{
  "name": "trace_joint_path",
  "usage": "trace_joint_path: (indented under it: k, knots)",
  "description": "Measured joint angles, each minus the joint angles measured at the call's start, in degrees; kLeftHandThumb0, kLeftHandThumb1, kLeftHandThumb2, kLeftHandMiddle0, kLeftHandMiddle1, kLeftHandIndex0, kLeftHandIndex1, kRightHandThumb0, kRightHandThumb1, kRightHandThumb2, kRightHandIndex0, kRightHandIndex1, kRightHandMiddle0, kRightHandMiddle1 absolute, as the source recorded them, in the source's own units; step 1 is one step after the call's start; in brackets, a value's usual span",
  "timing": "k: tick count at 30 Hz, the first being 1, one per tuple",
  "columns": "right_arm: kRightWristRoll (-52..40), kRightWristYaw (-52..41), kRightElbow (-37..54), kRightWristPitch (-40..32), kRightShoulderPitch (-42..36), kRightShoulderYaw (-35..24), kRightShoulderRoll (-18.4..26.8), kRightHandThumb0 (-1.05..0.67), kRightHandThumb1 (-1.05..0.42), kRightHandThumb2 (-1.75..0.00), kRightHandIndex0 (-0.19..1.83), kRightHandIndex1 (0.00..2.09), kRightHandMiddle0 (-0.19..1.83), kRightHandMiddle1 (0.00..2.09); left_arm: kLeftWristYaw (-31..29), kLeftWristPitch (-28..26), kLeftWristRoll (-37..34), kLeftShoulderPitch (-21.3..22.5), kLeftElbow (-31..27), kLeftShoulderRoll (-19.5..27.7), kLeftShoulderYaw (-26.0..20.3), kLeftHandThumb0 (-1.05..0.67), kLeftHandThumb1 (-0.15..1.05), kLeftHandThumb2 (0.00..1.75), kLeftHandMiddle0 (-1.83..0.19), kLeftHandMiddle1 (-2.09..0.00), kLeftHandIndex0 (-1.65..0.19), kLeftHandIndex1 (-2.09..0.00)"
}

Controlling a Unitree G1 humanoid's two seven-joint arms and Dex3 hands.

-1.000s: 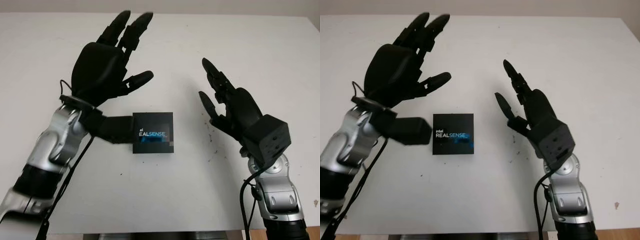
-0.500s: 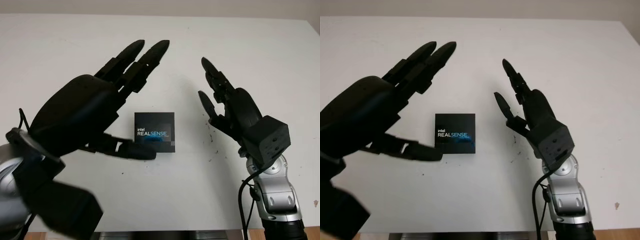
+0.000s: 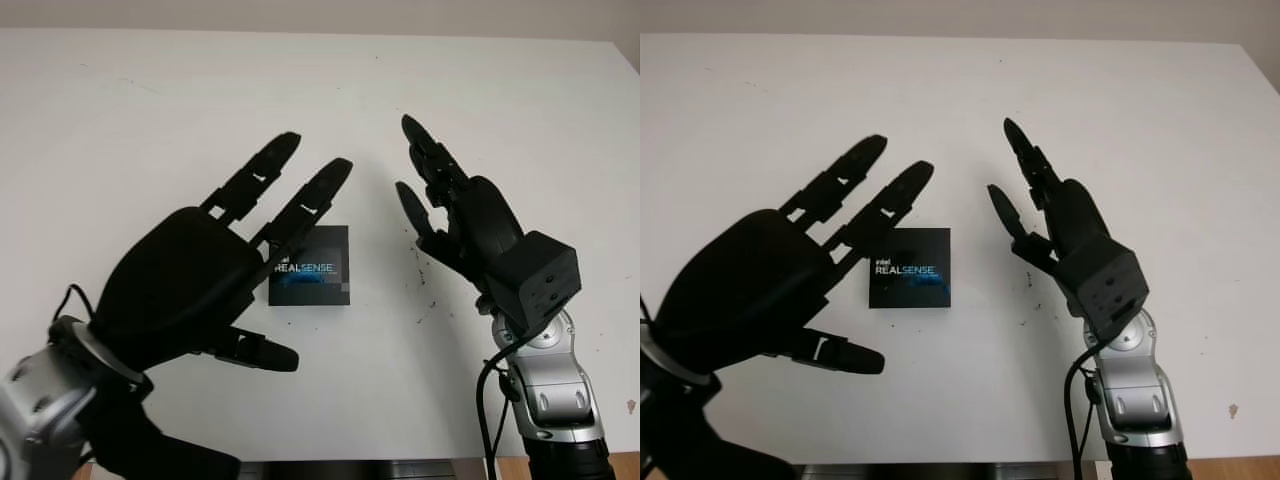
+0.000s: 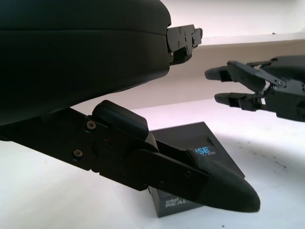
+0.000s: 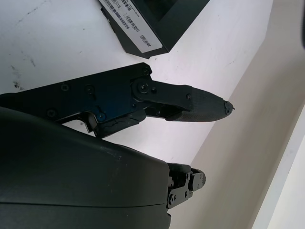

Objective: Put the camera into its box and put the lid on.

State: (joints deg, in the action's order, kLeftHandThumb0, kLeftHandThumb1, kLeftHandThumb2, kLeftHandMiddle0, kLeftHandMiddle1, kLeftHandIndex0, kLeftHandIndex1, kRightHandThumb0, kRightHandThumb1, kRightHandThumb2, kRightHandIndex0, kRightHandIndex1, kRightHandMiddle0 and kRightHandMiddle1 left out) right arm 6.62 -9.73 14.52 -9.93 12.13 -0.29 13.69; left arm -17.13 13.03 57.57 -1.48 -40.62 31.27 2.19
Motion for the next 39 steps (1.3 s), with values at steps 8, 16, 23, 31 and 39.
trace_joint_path:
  k: [8,16,23,31,39]
  knots:
    - [0.57,0.06,-0.03,-0.10,0.02,0.01,0.01,-0.69,-1.05,-0.54,0.07,0.07,0.12,0.08,3.24,-2.75,5.56,-0.66,4.52,-7.19,5.41,-0.95,1.03,0.07,0.19,0.00,0.19,0.00]
    - [-0.06,0.17,-0.11,-0.28,0.16,-0.14,-0.16,-0.69,-1.05,-0.52,0.06,0.06,0.12,0.08,0.44,-4.36,5.19,-0.63,5.04,-7.87,6.45,-0.94,1.03,0.06,0.14,-0.05,0.16,-0.02]
    - [-0.18,0.20,-0.13,-0.29,0.50,-0.14,-0.20,-0.69,-1.05,-0.53,0.07,0.06,0.12,0.08,-1.52,-6.45,6.73,-0.25,5.05,-8.56,6.69,-0.91,1.01,0.05,0.11,-0.06,0.15,-0.03]
    - [-0.14,0.15,-0.14,-0.23,0.49,-0.19,-0.18,-0.68,-1.05,-0.53,0.07,0.06,0.12,0.08,0.19,-7.16,12.01,1.51,7.32,-8.57,7.76,-0.84,0.99,0.05,0.07,-0.07,0.14,-0.04]
    - [-0.37,0.05,-0.14,0.12,0.48,-0.29,-0.11,-0.69,-1.05,-0.53,0.08,0.06,0.12,0.09,2.65,-8.17,14.16,2.69,10.48,-8.65,8.74,-0.82,0.99,0.05,0.06,-0.07,0.14,-0.04]
